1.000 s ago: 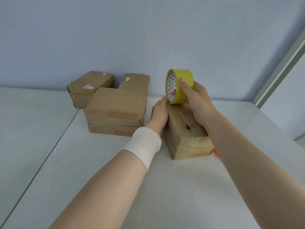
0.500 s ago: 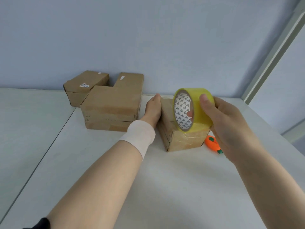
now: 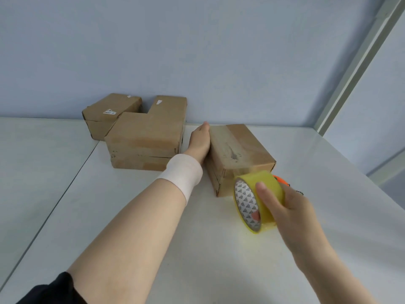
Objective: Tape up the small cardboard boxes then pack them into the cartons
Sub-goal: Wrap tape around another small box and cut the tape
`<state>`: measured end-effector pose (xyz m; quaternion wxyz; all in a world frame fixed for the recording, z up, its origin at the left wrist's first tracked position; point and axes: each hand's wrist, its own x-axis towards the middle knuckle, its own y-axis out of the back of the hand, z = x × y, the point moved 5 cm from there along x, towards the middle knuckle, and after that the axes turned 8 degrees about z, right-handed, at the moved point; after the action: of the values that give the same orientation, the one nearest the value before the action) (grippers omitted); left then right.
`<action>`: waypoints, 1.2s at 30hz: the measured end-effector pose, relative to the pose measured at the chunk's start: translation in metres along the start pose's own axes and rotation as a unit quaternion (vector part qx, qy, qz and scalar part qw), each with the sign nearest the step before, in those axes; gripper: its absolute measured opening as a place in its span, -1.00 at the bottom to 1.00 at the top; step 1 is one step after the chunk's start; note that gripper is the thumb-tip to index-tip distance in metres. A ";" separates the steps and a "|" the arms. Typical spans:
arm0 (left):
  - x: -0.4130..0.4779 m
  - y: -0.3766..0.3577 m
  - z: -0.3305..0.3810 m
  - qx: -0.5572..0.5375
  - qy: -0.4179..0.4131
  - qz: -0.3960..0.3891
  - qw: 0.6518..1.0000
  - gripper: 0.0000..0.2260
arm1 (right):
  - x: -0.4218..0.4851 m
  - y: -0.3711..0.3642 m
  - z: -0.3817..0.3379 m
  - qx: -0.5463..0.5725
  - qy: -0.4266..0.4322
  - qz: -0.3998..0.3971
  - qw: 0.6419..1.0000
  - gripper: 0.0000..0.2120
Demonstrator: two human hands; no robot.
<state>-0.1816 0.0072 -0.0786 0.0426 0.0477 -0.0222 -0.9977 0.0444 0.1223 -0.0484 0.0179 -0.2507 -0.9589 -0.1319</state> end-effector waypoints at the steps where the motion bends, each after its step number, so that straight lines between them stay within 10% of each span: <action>1: -0.001 -0.001 0.001 0.005 -0.003 -0.001 1.000 -0.68 | 0.000 -0.004 0.003 -0.006 0.003 -0.003 1.000 -0.76; 6: -0.029 0.020 0.019 0.133 -0.215 0.071 0.965 -0.64 | 0.003 -0.012 0.005 0.009 0.009 -0.010 1.000 -0.76; 11: -0.096 0.021 0.012 0.281 -0.463 -0.211 0.813 -0.41 | 0.002 -0.012 0.009 0.037 0.017 -0.036 0.999 -0.82; 17: -0.114 0.028 0.028 0.370 -0.576 -0.090 0.723 -0.49 | 0.003 -0.005 -0.006 0.135 0.015 -0.087 0.987 -0.85; 24: -0.107 0.020 0.069 0.113 -0.326 -0.065 0.936 -0.64 | 0.033 0.005 -0.093 0.222 0.130 -0.133 0.957 -0.75; 36: -0.049 0.006 0.063 -0.067 -0.141 -0.030 0.987 -0.88 | 0.101 -0.047 -0.095 0.141 0.136 -0.073 0.978 -0.58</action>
<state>-0.1386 0.0082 -0.0113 0.0123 -0.0956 0.0401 -0.9945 -0.0700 0.1063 0.0424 0.1741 -0.1546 -0.9721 -0.0290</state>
